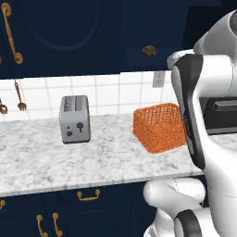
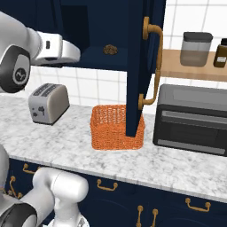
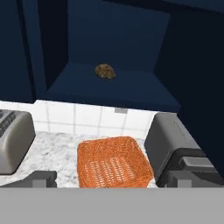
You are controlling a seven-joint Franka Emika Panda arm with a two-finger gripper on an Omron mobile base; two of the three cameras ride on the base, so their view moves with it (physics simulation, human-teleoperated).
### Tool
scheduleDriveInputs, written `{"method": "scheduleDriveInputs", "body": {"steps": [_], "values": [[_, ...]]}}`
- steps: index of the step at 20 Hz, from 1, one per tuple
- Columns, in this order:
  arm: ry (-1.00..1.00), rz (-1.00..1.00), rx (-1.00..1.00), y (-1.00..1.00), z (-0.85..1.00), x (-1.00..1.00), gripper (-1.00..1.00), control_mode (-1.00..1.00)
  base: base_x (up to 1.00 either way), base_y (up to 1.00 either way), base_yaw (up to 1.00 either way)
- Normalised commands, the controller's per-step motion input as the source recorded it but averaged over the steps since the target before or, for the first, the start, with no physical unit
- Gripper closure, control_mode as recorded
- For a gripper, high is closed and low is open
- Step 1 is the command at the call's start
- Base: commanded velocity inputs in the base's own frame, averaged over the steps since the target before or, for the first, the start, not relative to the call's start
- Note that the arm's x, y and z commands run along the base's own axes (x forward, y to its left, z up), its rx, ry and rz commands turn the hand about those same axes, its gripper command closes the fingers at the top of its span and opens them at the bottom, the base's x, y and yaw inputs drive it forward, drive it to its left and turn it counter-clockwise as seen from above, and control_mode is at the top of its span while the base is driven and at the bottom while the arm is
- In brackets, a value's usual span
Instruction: Open the cabinet, pick up the bread from the cabinet and place it in the basket. Then move the basket to the dining counter.
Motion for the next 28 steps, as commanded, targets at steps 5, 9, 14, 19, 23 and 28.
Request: {"method": "scheduleDriveInputs", "body": {"steps": [5, 9, 14, 19, 23, 28], "values": [[0.08, 0.01, 0.05, -0.31, 0.0, 0.89, -1.0, -1.0, 0.0, 0.0, 0.0], [0.11, 0.05, 0.07, -0.04, 0.0, 0.95, -1.0, -1.0, 0.0, 0.0, 0.0], [0.02, 0.14, 0.11, -0.15, -0.01, 0.87, -1.0, -1.0, 0.0, 0.0, 0.0], [0.0, 0.16, 0.06, -0.07, -0.15, 0.69, -1.0, -1.0, 0.0, 0.0, 0.0], [0.0, 0.05, 0.0, 0.0, -0.12, 0.64, -1.0, -1.0, 0.0, 0.0, 0.0], [0.0, 0.01, 0.0, -0.02, -0.08, 0.61, -1.0, -1.0, 0.0, 0.0, 0.0]]}}
